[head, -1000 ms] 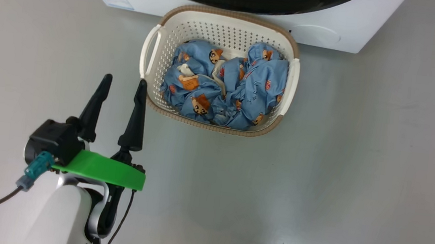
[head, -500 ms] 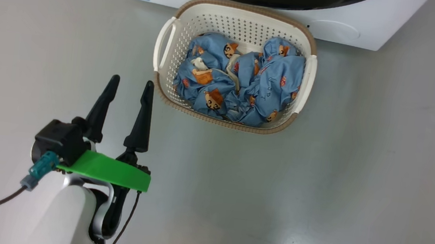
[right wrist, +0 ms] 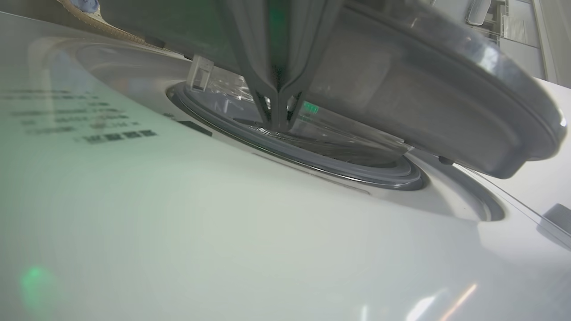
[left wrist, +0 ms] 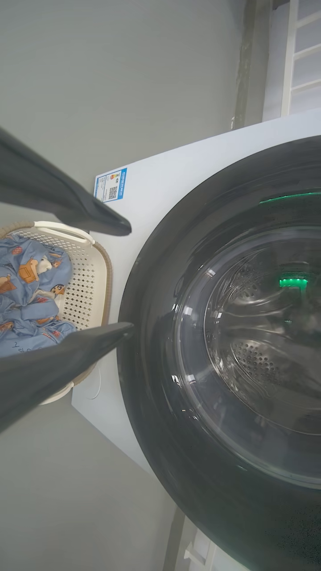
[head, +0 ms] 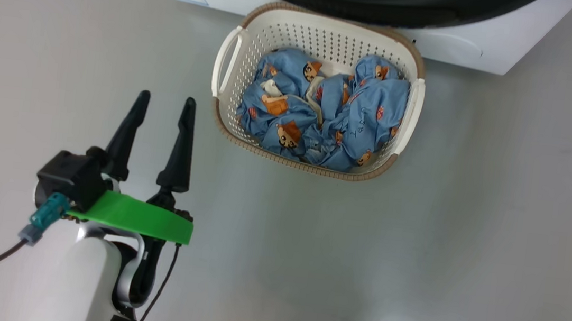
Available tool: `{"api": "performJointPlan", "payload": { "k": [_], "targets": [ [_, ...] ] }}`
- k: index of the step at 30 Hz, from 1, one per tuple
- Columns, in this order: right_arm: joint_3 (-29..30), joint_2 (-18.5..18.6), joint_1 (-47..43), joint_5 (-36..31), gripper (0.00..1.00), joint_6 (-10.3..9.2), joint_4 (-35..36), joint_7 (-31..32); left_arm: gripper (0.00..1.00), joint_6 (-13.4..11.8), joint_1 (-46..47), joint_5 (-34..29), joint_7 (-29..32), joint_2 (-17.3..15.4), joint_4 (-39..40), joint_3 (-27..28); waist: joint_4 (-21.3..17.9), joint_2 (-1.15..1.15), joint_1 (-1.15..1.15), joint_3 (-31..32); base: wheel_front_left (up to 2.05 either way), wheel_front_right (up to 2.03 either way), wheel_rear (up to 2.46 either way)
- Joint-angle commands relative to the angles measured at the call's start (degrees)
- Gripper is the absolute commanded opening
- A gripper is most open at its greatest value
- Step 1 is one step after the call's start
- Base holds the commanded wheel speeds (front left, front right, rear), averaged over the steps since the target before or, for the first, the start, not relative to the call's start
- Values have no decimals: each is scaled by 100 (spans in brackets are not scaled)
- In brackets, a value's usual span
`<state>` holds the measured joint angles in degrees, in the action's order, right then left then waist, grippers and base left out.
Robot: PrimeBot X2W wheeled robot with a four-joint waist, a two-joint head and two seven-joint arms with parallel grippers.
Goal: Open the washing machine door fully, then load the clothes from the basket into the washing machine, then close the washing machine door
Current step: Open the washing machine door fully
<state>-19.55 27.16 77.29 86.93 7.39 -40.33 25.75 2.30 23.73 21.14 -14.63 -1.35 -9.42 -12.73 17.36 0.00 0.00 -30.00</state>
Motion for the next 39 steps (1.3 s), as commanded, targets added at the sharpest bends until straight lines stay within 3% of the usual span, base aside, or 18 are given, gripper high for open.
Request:
{"api": "performJointPlan", "payload": {
  "k": [1, 18, 39],
  "targets": [
    [-107, -221, -225, 87, 0, 10, 202, 123, 100, 22, -46, -95, -37, -153, 86, 268, -28, 0, 0, 142, 0, 0, 0],
    [-264, -303, -1669, 345, 0, 10, 390, 243, 100, 202, -562, -295, -37, -153, -186, 484, 11, 0, 0, 1163, 0, 0, 0],
    [-136, -617, -3640, 824, 0, 10, 1347, 679, 100, 341, -1126, -571, -37, -153, -412, 666, 532, 0, 0, 2227, 0, 0, 0]
  ]
}}
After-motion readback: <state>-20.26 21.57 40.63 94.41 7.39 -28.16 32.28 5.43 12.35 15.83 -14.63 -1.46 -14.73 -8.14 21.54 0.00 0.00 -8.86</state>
